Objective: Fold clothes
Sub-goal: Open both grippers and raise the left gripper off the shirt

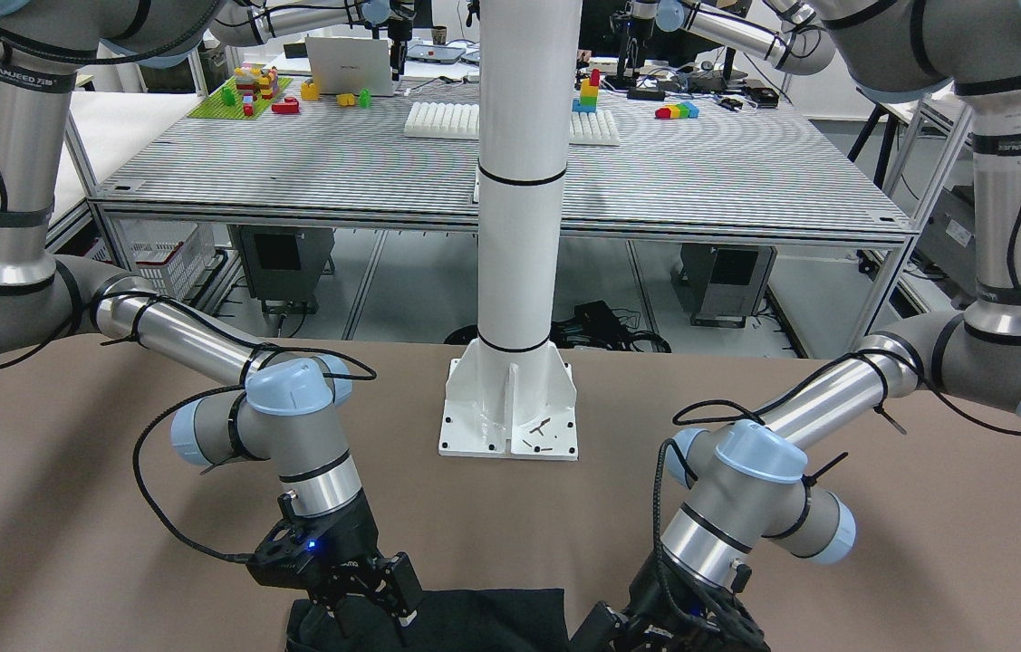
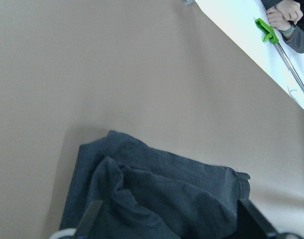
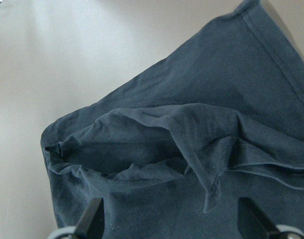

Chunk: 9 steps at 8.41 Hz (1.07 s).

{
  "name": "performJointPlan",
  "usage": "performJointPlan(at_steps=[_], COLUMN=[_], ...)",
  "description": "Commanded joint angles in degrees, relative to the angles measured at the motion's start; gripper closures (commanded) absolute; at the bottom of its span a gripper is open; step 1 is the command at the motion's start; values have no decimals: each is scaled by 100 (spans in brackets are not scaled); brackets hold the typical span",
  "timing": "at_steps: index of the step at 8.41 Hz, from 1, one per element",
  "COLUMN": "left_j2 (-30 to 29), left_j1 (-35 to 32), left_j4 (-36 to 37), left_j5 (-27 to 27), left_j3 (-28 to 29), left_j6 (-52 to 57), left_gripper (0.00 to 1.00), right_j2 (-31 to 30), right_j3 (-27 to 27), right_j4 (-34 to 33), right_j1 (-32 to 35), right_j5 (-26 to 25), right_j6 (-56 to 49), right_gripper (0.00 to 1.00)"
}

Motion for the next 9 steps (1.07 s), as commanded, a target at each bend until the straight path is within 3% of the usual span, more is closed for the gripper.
performJointPlan(at_steps=[1, 4, 7, 8, 9], left_j2=[46, 380, 345, 337, 319], left_j1=[-400, -909, -981, -981, -981], left_j4=[2, -50, -50, -50, -42], left_j5=[-483, -1213, -1302, -1302, -1294], left_j3=[47, 39, 21, 38, 47], left_j6=[263, 711, 712, 712, 720], left_gripper=[6, 6, 6, 6, 6], right_j2=[159, 755, 854, 967, 1429], right_j3=[-144, -844, -1118, -1572, -2360], right_j4=[-372, -795, -1174, -1122, -1034], right_j1=[-372, -461, 11, 144, 319], right_j5=[-1, -19, -28, -45, -54], right_j6=[-70, -315, -1606, -1808, -1871], right_gripper=[6, 6, 6, 6, 6])
